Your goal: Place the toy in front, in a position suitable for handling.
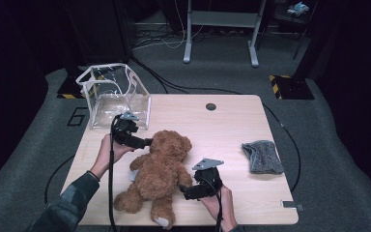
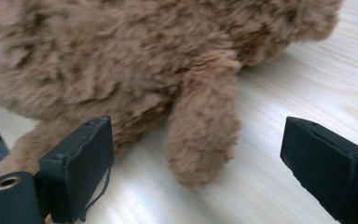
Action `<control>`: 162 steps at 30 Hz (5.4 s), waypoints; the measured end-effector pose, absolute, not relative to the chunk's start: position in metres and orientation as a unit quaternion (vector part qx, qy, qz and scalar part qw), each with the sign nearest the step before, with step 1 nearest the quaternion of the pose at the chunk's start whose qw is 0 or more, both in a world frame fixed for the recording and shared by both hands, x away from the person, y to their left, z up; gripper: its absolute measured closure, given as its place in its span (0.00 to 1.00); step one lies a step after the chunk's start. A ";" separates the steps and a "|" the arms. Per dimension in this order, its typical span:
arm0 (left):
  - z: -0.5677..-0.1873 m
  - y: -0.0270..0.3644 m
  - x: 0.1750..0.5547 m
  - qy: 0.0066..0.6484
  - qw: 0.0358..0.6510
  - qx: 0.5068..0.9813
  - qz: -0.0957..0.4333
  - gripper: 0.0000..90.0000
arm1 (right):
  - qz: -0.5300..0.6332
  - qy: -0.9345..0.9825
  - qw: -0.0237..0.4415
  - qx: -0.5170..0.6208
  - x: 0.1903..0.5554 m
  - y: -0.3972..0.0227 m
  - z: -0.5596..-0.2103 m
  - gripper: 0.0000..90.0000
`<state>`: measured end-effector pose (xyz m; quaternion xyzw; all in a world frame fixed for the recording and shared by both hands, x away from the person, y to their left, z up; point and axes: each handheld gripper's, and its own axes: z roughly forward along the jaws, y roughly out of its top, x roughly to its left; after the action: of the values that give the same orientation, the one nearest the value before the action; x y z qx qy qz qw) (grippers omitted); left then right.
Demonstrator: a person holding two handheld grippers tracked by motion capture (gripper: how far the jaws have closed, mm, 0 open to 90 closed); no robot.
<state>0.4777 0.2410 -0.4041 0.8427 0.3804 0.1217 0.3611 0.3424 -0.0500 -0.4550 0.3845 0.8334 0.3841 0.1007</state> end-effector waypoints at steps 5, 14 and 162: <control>-0.403 0.225 0.489 0.370 0.364 0.848 0.105 0.15 | 0.376 0.839 0.108 0.379 0.334 -0.042 -0.457 0.11; -0.401 0.205 0.502 0.354 0.360 0.860 0.078 0.17 | 0.374 0.836 0.101 0.388 0.329 -0.042 -0.464 0.12; -0.425 0.192 0.556 0.385 0.326 0.857 0.108 0.60 | 0.366 0.809 0.134 0.440 0.403 -0.028 -0.429 0.45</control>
<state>0.5560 0.1923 -0.4249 0.8569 0.3847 0.1077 0.3259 0.4035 -0.0284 -0.4289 0.4402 0.8087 0.3665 0.1338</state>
